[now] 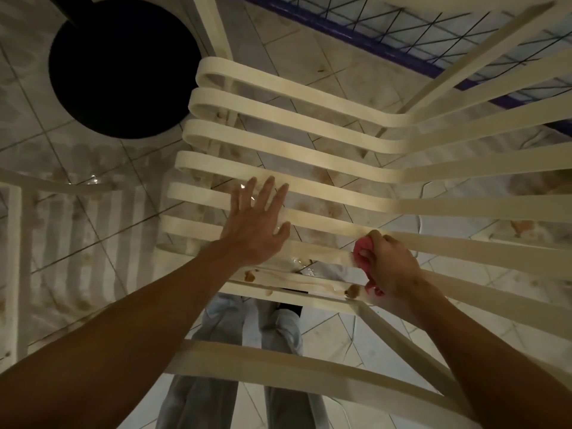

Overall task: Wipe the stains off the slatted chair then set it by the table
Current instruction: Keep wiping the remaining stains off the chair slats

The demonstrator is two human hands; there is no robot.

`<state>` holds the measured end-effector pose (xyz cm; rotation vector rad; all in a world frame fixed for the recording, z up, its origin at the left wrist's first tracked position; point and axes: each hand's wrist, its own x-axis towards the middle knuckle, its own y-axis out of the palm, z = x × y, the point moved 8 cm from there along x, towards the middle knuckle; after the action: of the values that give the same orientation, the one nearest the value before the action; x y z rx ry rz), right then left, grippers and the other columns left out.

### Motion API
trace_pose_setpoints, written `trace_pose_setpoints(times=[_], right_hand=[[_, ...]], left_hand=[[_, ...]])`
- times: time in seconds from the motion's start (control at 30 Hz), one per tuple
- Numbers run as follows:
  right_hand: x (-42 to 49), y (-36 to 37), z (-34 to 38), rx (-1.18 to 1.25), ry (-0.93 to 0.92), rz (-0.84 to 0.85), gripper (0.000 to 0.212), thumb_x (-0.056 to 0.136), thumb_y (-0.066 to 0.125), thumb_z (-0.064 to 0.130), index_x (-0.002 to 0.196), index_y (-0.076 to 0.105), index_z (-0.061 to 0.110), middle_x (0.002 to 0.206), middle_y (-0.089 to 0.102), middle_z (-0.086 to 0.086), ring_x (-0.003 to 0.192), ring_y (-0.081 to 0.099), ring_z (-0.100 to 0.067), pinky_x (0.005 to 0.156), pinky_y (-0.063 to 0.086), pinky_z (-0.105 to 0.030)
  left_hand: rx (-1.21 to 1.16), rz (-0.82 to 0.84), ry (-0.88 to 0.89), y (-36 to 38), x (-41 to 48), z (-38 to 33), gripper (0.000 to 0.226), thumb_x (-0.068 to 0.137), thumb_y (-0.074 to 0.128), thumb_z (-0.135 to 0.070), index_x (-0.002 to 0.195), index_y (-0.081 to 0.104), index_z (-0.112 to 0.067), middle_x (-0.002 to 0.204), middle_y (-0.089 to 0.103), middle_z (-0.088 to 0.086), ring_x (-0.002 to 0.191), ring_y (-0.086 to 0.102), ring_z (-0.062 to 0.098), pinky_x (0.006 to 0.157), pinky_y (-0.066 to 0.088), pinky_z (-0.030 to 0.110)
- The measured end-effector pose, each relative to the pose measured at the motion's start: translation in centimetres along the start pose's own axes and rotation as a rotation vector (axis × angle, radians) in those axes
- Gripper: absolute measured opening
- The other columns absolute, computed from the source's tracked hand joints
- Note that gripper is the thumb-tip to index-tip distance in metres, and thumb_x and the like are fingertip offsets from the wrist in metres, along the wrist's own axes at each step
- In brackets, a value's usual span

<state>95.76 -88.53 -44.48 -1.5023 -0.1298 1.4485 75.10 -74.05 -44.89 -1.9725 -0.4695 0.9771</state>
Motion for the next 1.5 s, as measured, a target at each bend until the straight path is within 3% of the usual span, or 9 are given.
trace_pose_setpoints(times=[0.2, 0.37, 0.5, 0.77, 1.0, 1.1, 1.2, 1.33, 1.5], right_hand=[[-1.9, -1.6, 2.2, 0.642, -0.07, 0.046, 0.017, 0.099, 0.043, -0.006, 0.088, 0.055, 0.001, 0.07, 0.057, -0.021, 0.051, 0.053, -0.025, 0.053, 0.055, -0.028], [-1.2, -0.4, 1.9, 0.201, -0.106, 0.29, 0.019, 0.101, 0.052, 0.012, 0.101, 0.056, 0.031, 0.103, 0.068, 0.0, 0.096, 0.064, -0.022, 0.083, 0.052, -0.034], [-1.9, 0.9, 0.9, 0.066, -0.014, 0.483, 0.017, 0.102, 0.051, 0.018, 0.1, 0.053, 0.034, 0.11, 0.064, 0.0, 0.103, 0.06, -0.022, 0.089, 0.049, -0.035], [-1.7, 2.4, -0.8, -0.057, 0.113, 0.439, 0.002, 0.097, 0.06, 0.032, 0.097, 0.061, 0.03, 0.102, 0.065, 0.005, 0.093, 0.063, -0.017, 0.068, 0.052, -0.025], [-2.3, 0.6, 0.9, -0.515, 0.117, 0.039, 0.057, 0.095, 0.062, 0.043, 0.136, 0.034, 0.016, 0.136, 0.04, -0.013, 0.099, 0.064, -0.027, 0.077, 0.055, -0.036], [-2.6, 0.2, 2.9, -0.576, -0.079, -0.091, 0.067, 0.086, 0.075, 0.032, 0.138, 0.036, 0.012, 0.134, 0.038, -0.017, 0.11, 0.054, -0.029, 0.084, 0.055, -0.037], [-3.0, 1.7, 3.0, -0.506, -0.22, -0.022, 0.07, 0.068, 0.086, 0.033, 0.126, 0.054, 0.012, 0.122, 0.052, -0.011, 0.106, 0.054, -0.025, 0.09, 0.052, -0.038], [-4.1, 4.6, 1.1, -0.584, -0.201, 0.194, 0.075, 0.082, 0.078, 0.038, 0.145, 0.043, 0.016, 0.142, 0.048, -0.004, 0.13, 0.04, -0.024, 0.114, 0.032, -0.038], [-3.8, 5.7, 0.5, -0.437, -0.15, 0.226, 0.058, 0.089, 0.072, 0.034, 0.139, 0.048, 0.018, 0.135, 0.056, 0.001, 0.121, 0.051, -0.018, 0.105, 0.045, -0.033]], left_hand=[[0.074, 0.163, 0.048, 2.6, -0.5, 0.8, 0.076, 0.1, 0.027, -0.058, 0.153, -0.021, -0.034, 0.155, -0.041, -0.002, 0.146, -0.027, 0.038, 0.115, -0.018, 0.056], [0.087, 0.152, 0.057, 2.8, -0.5, 1.2, 0.073, 0.094, 0.013, -0.063, 0.153, -0.021, -0.035, 0.154, -0.042, -0.003, 0.147, -0.028, 0.035, 0.113, -0.019, 0.054], [0.082, 0.162, 0.052, 3.1, -0.4, 1.2, 0.072, 0.095, 0.011, -0.063, 0.153, -0.02, -0.036, 0.154, -0.042, -0.003, 0.146, -0.03, 0.034, 0.113, -0.02, 0.055], [0.056, 0.182, 0.041, 3.3, -0.4, 1.3, 0.072, 0.09, 0.004, -0.063, 0.153, -0.02, -0.037, 0.154, -0.043, -0.006, 0.146, -0.029, 0.033, 0.115, -0.02, 0.055], [0.039, 0.177, 0.04, 3.1, -0.6, 1.2, 0.069, 0.093, 0.005, -0.062, 0.153, -0.02, -0.037, 0.154, -0.043, -0.007, 0.146, -0.031, 0.031, 0.116, -0.02, 0.054], [0.028, 0.185, 0.036, 2.9, -0.7, 1.1, 0.065, 0.101, 0.013, -0.058, 0.152, -0.021, -0.037, 0.153, -0.044, -0.008, 0.145, -0.033, 0.03, 0.115, -0.022, 0.053], [0.027, 0.183, 0.036, 3.0, -0.6, 1.1, 0.065, 0.101, 0.015, -0.057, 0.152, -0.021, -0.038, 0.153, -0.044, -0.008, 0.145, -0.033, 0.03, 0.115, -0.023, 0.053], [0.024, 0.177, 0.046, 3.2, -0.5, 1.2, 0.065, 0.1, 0.012, -0.059, 0.152, -0.022, -0.039, 0.151, -0.047, -0.009, 0.145, -0.034, 0.03, 0.114, -0.023, 0.054], [0.045, 0.175, 0.044, 3.4, -0.3, 1.3, 0.067, 0.096, 0.007, -0.062, 0.151, -0.022, -0.039, 0.152, -0.046, -0.008, 0.145, -0.031, 0.031, 0.112, -0.024, 0.053]])
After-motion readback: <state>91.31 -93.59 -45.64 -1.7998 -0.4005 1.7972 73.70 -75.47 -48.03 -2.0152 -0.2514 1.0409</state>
